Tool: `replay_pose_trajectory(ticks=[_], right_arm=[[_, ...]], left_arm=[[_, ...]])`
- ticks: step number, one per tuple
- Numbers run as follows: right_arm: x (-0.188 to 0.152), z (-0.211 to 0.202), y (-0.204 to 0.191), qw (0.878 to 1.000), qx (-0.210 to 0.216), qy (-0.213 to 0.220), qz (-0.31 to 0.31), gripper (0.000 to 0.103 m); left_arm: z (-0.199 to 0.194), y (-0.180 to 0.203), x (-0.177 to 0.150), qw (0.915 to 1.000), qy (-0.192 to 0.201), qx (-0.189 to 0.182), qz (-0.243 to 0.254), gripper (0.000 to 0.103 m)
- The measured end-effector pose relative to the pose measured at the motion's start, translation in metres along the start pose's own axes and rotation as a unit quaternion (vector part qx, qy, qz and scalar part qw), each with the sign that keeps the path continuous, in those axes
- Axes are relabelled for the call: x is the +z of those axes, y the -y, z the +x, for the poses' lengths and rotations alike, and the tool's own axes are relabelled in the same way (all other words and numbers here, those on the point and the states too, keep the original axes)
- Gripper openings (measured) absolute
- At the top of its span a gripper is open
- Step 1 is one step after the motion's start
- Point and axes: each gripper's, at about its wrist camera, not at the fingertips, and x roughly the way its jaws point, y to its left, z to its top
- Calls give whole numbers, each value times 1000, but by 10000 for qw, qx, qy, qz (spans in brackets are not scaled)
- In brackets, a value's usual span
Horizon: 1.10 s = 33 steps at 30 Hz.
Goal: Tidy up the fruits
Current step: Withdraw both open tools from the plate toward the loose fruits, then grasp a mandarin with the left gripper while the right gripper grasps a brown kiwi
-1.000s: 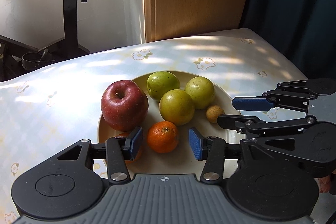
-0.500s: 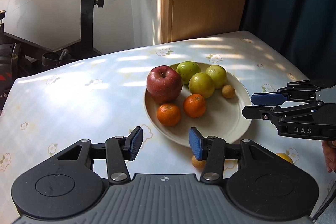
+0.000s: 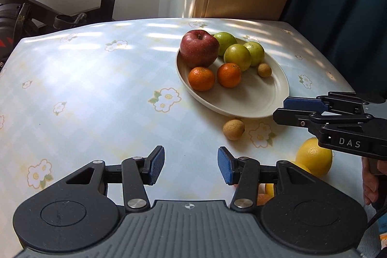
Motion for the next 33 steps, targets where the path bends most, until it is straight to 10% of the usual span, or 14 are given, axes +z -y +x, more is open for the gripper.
replay_pose_trajectory(ticks=[28, 33], right_arm=[[-10, -12, 17, 9985, -126, -4, 534, 30], [-7, -11, 16, 9978, -41, -63, 657, 30]], left_arm=[[39, 13, -7, 9867, -818, -1091, -883, 50], [35, 17, -9, 9886, -629, -1046, -877, 34]])
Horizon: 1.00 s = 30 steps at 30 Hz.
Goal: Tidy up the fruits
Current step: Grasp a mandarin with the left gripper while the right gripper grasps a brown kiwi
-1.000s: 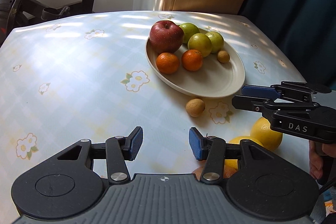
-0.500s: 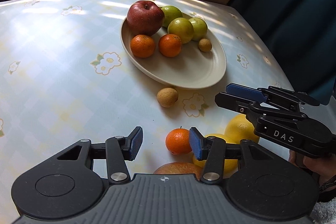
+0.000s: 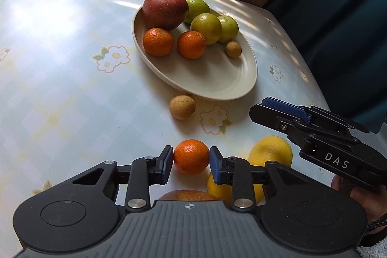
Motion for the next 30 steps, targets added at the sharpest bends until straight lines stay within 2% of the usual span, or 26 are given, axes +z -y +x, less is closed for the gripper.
replay_pose_trajectory(ticks=[6, 10, 14, 18, 30], right_arm=[[2, 19, -14, 9995, 108, -294, -24, 30], [6, 37, -24, 9987, 192, -478, -21, 30], [9, 55, -34, 9971, 290, -700, -27, 30], [7, 67, -40, 9957, 244, -889, 38, 30], [11, 79, -40, 9956, 80, -900, 252, 30]], left_arm=[[-17, -19, 2, 9985, 238, 483, -23, 34], [-30, -45, 4, 9964, 390, 730, -194, 34], [-40, -64, 3, 9943, 566, 798, -427, 34], [-49, -69, -3, 9917, 737, 988, -354, 34], [-55, -64, -15, 9872, 935, 1293, -41, 35]])
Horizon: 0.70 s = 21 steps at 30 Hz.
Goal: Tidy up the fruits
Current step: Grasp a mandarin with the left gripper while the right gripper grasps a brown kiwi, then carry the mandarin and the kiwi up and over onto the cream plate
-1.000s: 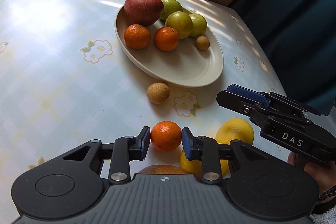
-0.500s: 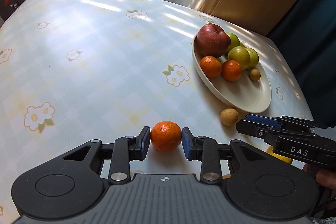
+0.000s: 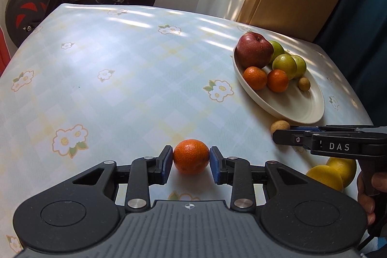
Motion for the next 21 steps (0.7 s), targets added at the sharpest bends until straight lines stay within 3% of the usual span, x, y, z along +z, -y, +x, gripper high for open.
replay_pose_trajectory(ticks=[21], right_arm=[[-8, -27, 4, 9988, 290, 381, 58, 26]], left_arm=[[2, 5, 0, 9999, -12, 113, -129, 36]])
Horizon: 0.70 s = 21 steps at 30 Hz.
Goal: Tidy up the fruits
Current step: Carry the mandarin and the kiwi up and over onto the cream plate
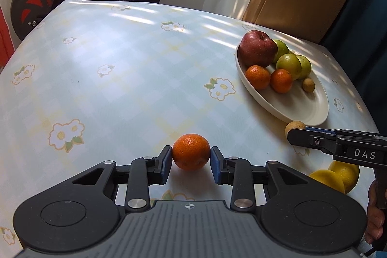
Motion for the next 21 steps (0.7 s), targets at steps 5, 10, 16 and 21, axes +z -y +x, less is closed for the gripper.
replay_pose_trajectory(ticks=[5, 10, 16, 21], right_arm=[[3, -16, 0, 9996, 79, 248, -117, 26], [15, -31, 4, 9983, 148, 507, -257, 26], [39, -52, 16, 9954, 98, 845, -434, 26], [60, -66, 29, 9903, -199, 1145, -762, 26]], left_arm=[[-17, 9, 7, 9995, 271, 27, 166, 36], [-34, 17, 21, 9983, 528, 11, 238, 36], [-47, 31, 45, 9963, 762, 30, 390, 36], [-51, 53, 67, 9930, 961, 74, 682, 36]])
